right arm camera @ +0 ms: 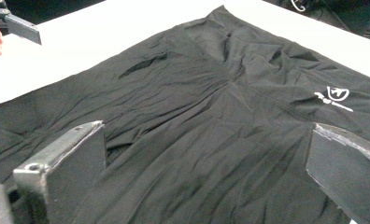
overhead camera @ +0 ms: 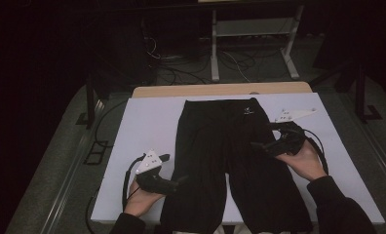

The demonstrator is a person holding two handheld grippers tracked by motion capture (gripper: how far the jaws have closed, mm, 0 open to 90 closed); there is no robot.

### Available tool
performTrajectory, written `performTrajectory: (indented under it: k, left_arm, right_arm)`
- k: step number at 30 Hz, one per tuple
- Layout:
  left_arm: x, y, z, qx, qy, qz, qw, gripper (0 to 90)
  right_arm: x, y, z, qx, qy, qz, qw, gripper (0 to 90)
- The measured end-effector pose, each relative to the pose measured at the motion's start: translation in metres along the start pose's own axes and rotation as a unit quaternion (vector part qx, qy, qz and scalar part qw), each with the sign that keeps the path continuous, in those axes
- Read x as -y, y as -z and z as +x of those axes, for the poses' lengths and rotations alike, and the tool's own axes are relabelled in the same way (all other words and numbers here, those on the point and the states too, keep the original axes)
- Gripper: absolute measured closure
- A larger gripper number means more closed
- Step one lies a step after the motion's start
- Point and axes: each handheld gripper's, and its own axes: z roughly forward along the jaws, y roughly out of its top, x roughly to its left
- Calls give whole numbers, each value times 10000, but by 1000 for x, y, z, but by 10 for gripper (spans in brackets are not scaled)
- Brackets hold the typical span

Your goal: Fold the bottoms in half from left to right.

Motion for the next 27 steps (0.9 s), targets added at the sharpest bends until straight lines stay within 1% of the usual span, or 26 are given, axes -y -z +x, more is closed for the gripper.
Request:
performTrajectory:
  k: [5,19,27]
  left_arm:
    - [0,0,0,1,6,10,10000,0]
    - [0,-1,-1,23,-9,29,10000,0]
    - [0,-1,-1,27,-7,22,10000,0]
  right_arm:
    - [-5,-9,1,-13,44,68,10000,0]
    - [-23,-25,4,-67,132,84,9999,0]
    - [-28,-37,1,-87,79,78,9999,0]
